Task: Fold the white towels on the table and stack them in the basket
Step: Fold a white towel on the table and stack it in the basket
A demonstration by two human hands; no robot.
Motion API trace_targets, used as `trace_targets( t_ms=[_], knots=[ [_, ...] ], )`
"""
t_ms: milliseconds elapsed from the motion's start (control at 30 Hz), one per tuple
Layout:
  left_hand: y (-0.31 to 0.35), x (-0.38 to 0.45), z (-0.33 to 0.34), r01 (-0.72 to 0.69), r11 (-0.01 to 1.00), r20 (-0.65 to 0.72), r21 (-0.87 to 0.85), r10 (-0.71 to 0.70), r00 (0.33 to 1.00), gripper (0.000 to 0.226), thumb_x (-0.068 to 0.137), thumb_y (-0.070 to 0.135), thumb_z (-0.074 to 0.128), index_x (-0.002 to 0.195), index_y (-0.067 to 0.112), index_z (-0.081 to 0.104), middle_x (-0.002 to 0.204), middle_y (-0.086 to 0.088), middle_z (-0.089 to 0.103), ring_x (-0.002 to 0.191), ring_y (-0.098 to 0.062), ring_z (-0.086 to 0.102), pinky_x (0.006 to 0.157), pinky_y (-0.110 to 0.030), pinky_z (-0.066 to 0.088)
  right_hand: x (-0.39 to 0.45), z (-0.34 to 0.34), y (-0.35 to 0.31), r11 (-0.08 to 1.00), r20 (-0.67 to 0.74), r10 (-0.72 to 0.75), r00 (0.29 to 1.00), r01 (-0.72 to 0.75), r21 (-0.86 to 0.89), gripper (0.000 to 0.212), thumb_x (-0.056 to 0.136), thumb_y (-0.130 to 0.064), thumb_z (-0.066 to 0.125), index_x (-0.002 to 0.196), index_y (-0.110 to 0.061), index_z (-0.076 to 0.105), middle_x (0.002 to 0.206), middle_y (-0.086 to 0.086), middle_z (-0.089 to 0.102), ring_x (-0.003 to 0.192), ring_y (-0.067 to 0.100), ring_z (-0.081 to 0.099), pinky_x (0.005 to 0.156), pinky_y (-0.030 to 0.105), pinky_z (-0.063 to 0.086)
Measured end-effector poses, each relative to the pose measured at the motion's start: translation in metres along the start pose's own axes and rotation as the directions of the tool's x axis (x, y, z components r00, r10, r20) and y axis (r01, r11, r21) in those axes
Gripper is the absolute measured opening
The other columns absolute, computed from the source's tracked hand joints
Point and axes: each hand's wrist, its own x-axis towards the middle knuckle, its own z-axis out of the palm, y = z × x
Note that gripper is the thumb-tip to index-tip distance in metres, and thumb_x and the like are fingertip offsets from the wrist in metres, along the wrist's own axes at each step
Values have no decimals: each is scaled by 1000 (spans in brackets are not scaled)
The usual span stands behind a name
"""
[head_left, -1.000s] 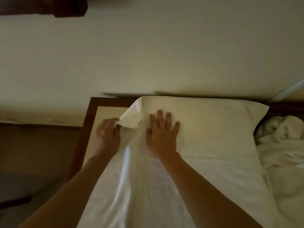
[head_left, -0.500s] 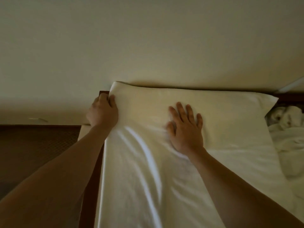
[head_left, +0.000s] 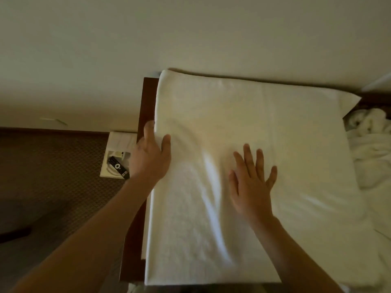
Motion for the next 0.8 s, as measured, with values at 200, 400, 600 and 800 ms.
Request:
trace_targets(
  t_ms=[200,400,600,800],
  knots=[
    [-38,-129,13,-143,990,27,-1,143,989,46,107,38,45,147,17,36,96,-7,71,76,-24,71,66,-45,62,-108,13,24,994,115,44,992,-33,-100,64,101,-53,28,160,-29,30,172,2,12,157,35,13,113,73,18],
    [-72,-150,7,-89,988,-131,127,105,986,38,106,38,37,137,17,42,95,-12,71,68,-32,69,58,-41,57,-120,22,21,988,233,-95,968,120,-94,66,103,-64,10,164,-36,11,173,-1,2,158,32,3,117,72,14],
    [-59,-196,20,65,930,-217,362,16,976,43,102,28,53,143,20,43,148,-17,43,132,-42,46,104,-60,42,-136,25,11,985,131,-155,979,164,-61,67,104,-56,24,164,-26,16,172,5,4,157,36,4,119,70,7],
    [-37,-251,69,-295,857,222,423,217,950,67,101,64,11,162,39,8,172,3,-10,158,-25,-11,125,-57,-4,-184,26,29,981,185,-184,965,193,-34,64,105,-58,9,164,-36,6,172,-2,-4,158,30,-7,121,69,0]
  ],
)
